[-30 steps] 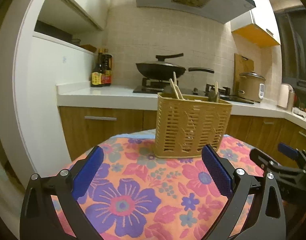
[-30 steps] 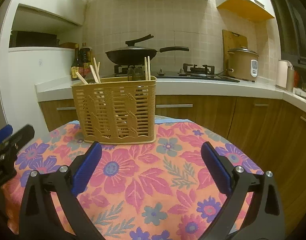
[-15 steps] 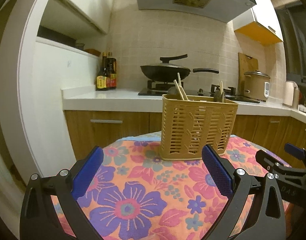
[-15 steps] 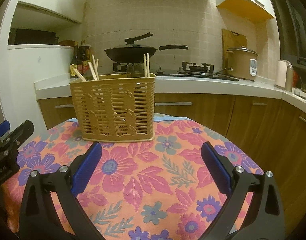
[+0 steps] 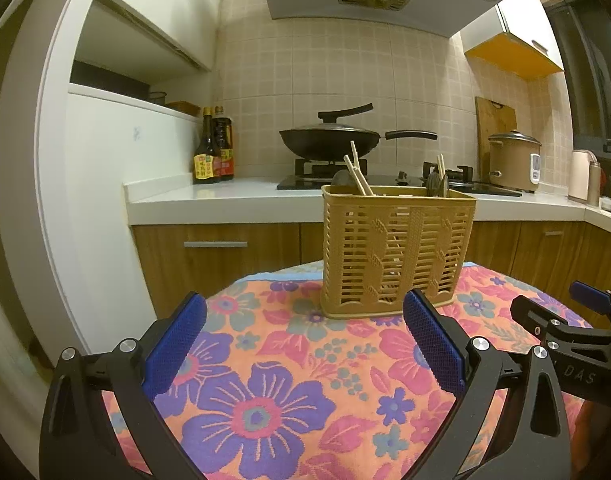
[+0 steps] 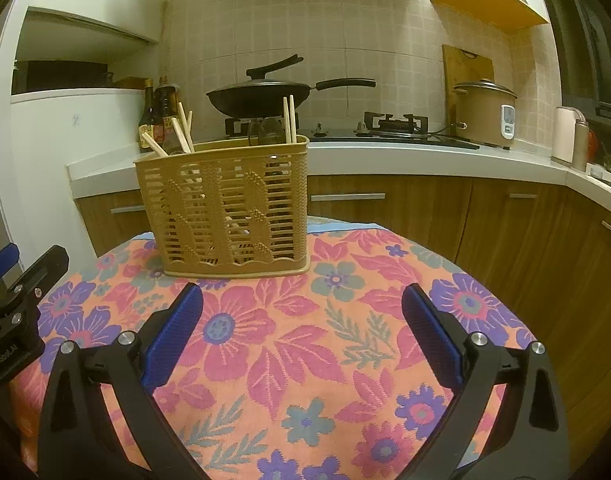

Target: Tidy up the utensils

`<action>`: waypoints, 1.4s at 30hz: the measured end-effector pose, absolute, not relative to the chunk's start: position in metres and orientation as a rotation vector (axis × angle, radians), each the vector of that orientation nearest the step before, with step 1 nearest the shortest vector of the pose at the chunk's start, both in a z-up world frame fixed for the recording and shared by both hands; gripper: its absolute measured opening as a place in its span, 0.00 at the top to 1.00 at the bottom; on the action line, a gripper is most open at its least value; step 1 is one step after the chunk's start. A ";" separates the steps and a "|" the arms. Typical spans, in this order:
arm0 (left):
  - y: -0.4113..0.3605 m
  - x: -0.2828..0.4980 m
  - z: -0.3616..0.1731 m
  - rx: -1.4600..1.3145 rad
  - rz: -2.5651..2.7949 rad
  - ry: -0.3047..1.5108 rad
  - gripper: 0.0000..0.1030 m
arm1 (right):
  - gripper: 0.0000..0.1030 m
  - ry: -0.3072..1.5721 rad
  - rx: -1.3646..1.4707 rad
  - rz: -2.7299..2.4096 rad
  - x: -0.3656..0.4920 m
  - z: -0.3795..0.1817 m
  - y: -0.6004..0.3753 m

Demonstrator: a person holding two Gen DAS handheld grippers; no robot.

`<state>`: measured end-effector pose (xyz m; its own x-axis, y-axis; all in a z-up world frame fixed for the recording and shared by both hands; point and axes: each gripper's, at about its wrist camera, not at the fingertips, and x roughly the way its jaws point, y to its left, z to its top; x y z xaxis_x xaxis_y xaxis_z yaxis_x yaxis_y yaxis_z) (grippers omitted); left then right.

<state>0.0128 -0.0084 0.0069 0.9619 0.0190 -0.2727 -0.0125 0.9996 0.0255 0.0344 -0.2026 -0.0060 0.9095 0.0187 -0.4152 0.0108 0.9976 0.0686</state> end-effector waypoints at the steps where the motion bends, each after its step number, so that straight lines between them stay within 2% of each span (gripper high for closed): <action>1: -0.008 0.013 0.007 0.023 0.016 0.277 0.07 | 0.08 0.426 0.069 0.007 0.034 -0.006 -0.202; 42: -0.011 0.016 0.004 0.026 -0.010 0.293 0.07 | 0.08 0.443 0.074 0.020 0.035 -0.007 -0.203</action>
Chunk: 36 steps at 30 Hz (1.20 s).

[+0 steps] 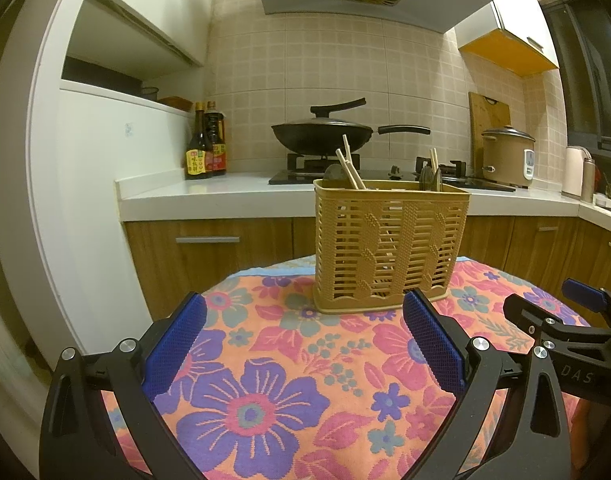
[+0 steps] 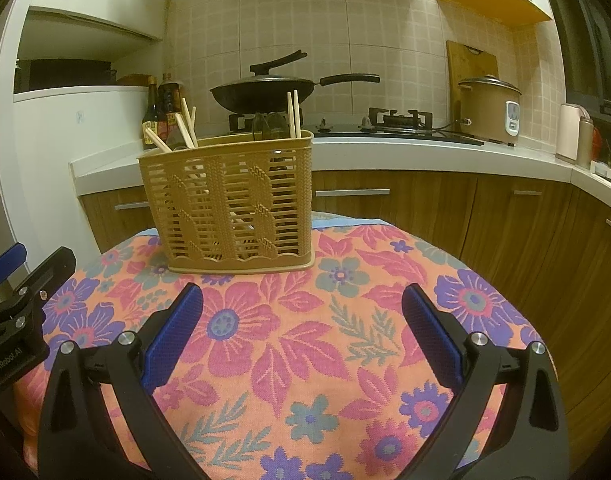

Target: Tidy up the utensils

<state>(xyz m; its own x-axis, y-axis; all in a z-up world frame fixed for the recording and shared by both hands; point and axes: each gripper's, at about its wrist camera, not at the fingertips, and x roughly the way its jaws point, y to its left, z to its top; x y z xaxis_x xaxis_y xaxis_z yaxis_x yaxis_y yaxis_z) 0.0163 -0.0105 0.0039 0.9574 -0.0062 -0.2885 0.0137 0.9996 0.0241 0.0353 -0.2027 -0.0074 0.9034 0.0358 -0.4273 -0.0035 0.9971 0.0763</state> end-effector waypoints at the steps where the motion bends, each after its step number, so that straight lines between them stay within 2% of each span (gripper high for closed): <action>1: -0.011 0.016 0.004 0.026 -0.010 0.293 0.07 | 0.08 0.443 0.074 0.020 0.035 -0.007 -0.203; 36: -0.011 0.017 0.004 0.026 -0.009 0.294 0.07 | 0.08 0.449 0.071 0.027 0.036 -0.010 -0.202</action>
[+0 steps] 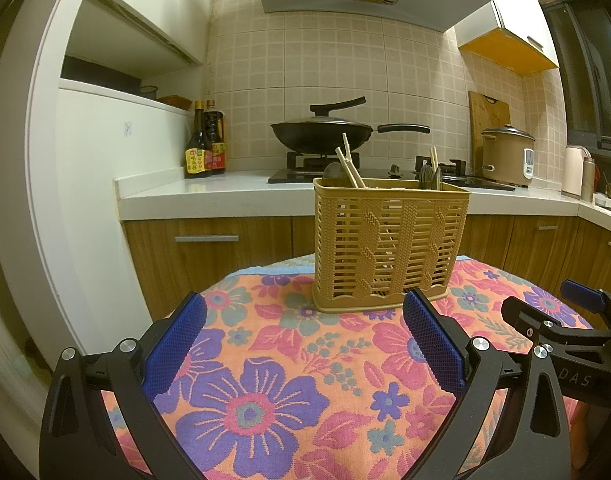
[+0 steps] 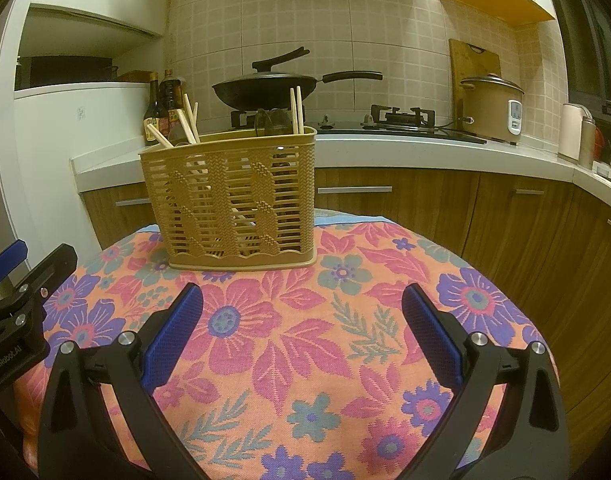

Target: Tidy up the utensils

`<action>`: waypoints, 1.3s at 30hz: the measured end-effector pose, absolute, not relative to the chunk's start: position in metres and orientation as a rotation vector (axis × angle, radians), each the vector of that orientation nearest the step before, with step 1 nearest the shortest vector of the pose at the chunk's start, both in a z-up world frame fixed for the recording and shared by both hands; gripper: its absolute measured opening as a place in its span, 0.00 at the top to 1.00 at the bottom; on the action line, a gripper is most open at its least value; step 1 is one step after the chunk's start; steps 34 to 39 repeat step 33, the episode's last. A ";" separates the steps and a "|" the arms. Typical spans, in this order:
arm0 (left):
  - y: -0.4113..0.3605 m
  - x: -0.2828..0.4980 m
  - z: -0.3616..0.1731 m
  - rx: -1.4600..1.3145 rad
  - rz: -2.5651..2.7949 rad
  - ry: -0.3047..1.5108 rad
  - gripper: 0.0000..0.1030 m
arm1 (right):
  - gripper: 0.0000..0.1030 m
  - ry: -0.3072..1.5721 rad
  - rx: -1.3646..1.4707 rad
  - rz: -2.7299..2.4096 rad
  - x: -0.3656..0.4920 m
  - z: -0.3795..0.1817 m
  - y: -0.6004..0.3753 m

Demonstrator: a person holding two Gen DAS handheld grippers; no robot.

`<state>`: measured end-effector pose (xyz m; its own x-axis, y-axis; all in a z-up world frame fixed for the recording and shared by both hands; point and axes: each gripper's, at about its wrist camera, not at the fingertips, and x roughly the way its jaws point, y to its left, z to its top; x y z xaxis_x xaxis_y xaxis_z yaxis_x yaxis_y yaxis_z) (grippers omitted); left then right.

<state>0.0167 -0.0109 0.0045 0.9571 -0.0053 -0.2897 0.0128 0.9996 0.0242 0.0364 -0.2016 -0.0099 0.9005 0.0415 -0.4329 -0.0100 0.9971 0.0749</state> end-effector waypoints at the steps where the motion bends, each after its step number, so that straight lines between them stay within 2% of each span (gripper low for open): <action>1: -0.011 0.017 0.005 0.026 -0.009 0.294 0.07 | 0.08 0.449 0.072 0.026 0.036 -0.010 -0.202; 23: -0.007 0.008 0.005 0.014 0.016 0.244 0.07 | 0.08 0.438 0.076 0.025 0.034 -0.010 -0.202; 39: 0.000 0.013 0.005 -0.017 -0.021 0.282 0.07 | 0.08 0.440 0.076 0.028 0.034 -0.009 -0.204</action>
